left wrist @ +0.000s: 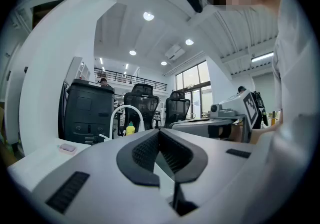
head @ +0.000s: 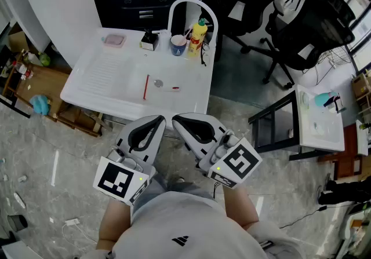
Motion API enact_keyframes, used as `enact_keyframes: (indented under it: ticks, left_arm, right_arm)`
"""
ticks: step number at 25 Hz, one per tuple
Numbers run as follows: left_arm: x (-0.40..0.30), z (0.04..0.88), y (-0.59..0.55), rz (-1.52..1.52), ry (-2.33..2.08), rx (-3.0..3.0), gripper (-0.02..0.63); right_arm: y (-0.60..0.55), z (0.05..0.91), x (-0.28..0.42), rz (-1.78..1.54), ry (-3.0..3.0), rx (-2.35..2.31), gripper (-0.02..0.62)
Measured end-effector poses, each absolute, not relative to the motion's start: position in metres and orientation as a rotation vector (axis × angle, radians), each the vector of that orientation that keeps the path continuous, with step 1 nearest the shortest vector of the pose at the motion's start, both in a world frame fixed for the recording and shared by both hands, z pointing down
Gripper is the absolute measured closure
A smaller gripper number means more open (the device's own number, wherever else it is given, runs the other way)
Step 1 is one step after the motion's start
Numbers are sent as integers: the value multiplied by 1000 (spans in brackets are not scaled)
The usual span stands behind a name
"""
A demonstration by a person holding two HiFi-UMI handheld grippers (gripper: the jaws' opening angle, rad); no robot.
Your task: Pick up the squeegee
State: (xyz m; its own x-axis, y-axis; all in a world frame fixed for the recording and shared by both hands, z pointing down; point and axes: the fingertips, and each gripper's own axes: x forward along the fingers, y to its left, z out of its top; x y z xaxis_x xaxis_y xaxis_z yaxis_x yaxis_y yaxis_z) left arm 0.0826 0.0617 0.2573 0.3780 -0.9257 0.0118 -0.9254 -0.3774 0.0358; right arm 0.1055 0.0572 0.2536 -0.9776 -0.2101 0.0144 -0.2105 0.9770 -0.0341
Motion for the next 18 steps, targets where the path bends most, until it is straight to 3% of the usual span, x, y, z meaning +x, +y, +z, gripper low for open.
enact_keyframes:
  ticks: [18]
  left_arm:
    - [87,250,63,5,-1729,2608,597]
  right_arm:
    - [61,249,105,37,-3125,323,586]
